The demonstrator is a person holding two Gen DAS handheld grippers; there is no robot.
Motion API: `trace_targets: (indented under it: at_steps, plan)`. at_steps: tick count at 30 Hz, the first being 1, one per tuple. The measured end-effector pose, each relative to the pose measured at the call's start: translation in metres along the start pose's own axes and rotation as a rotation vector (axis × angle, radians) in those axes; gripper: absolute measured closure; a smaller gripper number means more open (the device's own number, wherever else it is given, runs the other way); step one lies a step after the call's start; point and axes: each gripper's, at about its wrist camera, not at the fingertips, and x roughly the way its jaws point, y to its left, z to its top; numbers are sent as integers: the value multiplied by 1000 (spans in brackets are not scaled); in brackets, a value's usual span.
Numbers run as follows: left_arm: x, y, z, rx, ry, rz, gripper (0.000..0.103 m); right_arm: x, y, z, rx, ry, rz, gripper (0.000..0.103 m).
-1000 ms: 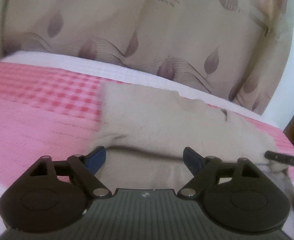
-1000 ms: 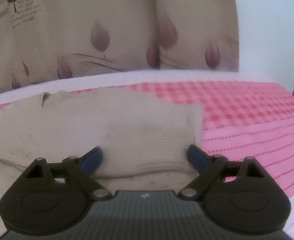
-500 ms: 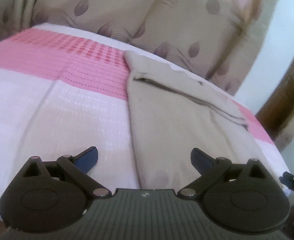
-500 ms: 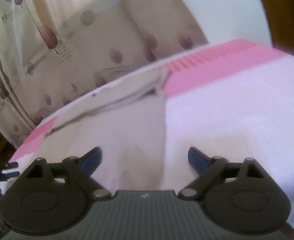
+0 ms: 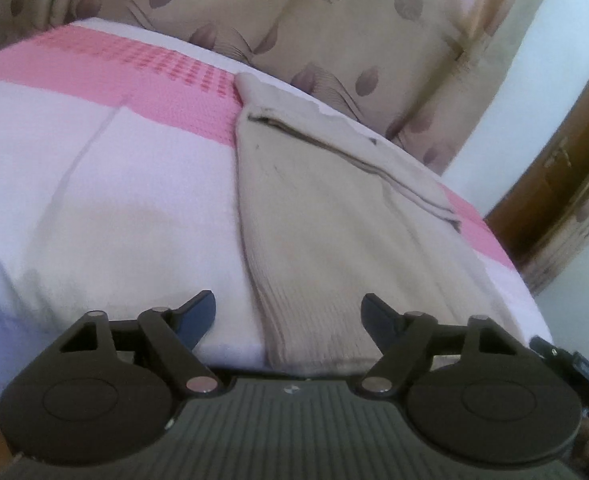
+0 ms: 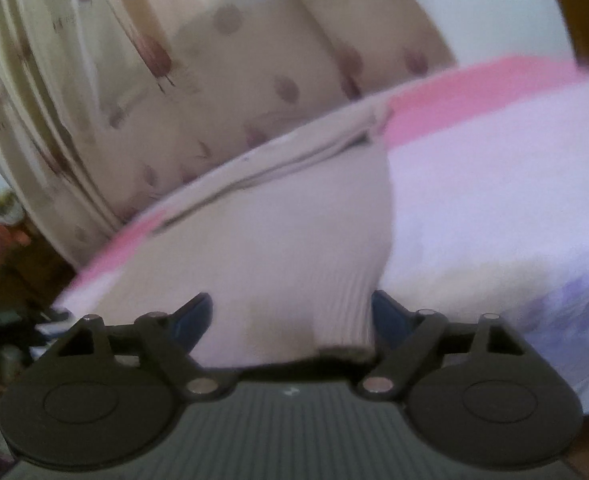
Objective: Fold small clothes
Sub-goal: 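Grasp the hem end of the folded sweater strip with the left gripper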
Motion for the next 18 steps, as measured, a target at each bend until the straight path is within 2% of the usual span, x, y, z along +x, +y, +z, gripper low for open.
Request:
trace_targets:
  at_steps: [5, 9, 10, 11, 13, 14, 18]
  plan:
    - [1, -4, -3, -12, 41, -40, 25, 2, -23, 3, 163, -8, 134, 16]
    - [8, -5, 1, -13, 55, -64, 24, 3, -41, 5, 284, -22, 191, 16]
    - [10, -4, 2, -24, 54, -64, 28, 3, -45, 5, 315, -28, 201, 16]
    - [12, -5, 3, -27, 54, -53, 35, 5, -46, 6, 324, -29, 206, 16]
    - [18, -5, 4, -32, 76, -13, 87, 6, -43, 7, 310, -24, 193, 15]
    - [21, -3, 4, -48, 82, 2, 93, 7, -41, 7, 302, -22, 186, 14]
    - [24, 6, 6, -105, 91, -39, 94, 7, -40, 5, 311, -27, 185, 14]
